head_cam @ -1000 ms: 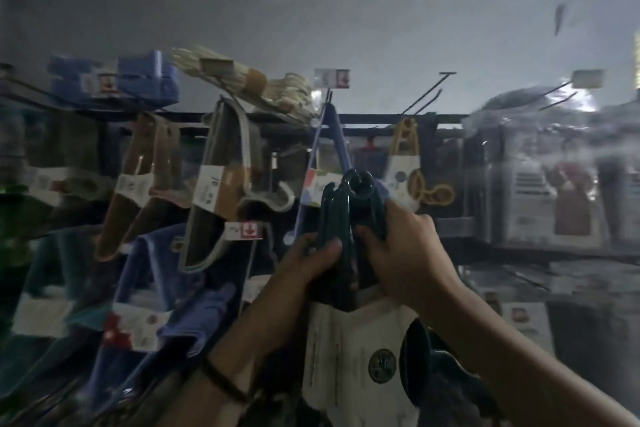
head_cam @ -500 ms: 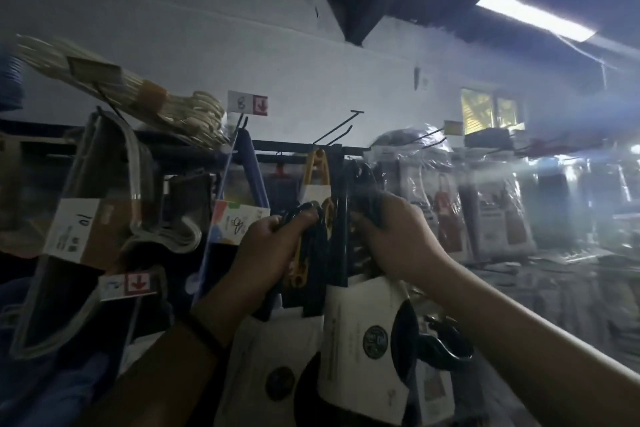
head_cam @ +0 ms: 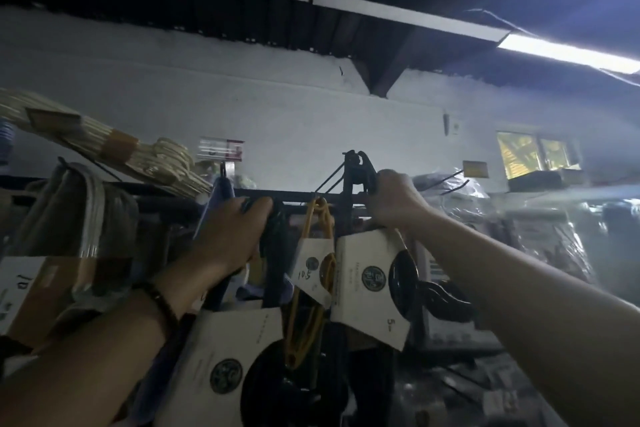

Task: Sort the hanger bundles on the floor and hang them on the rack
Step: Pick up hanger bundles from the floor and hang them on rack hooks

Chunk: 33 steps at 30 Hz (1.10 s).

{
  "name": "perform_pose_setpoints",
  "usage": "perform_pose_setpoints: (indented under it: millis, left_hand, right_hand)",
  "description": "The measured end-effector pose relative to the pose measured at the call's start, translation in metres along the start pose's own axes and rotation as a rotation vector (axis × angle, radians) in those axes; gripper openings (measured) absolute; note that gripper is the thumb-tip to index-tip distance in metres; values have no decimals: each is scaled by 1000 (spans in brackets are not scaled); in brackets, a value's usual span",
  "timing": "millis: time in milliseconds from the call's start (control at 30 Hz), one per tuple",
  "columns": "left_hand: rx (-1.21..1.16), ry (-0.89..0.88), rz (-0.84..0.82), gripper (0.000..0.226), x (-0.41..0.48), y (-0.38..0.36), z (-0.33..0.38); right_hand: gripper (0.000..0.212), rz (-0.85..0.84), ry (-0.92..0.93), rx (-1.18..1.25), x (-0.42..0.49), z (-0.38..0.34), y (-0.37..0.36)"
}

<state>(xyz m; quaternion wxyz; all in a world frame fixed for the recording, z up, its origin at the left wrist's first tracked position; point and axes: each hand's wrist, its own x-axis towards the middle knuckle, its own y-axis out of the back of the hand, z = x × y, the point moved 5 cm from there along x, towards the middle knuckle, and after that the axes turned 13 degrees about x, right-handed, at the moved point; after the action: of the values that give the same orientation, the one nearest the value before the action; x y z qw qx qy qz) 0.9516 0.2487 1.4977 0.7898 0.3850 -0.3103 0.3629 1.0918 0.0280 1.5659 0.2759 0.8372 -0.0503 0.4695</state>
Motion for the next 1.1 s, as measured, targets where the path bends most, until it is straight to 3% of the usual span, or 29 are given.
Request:
perform_pose_setpoints:
  millis: [167,400,500,667,767,933,1100]
  left_hand:
    - [147,18,226,51,34,20,16]
    - [357,41,267,45,62,8,15]
    - [443,41,288,42,71,4,12]
    - [509,51,366,40,80,-2,8]
    - [529,-10,376,48,83,-2,11]
    - [495,-60,442,47,83,13,20]
    - [402,-25,467,36,84,23,21]
  right_hand:
    - [15,-6,-3,-17,41,27,-14]
    - [17,167,38,247,71,48,-22]
    - [19,76,27,337,74,55,-30]
    - [9,-108,-2,701,66,57,-46]
    - [8,-94,9,618,61,58,-46]
    - [13,47,77,264,61,56,-41]
    - [14,106,73,216,60,51,-47]
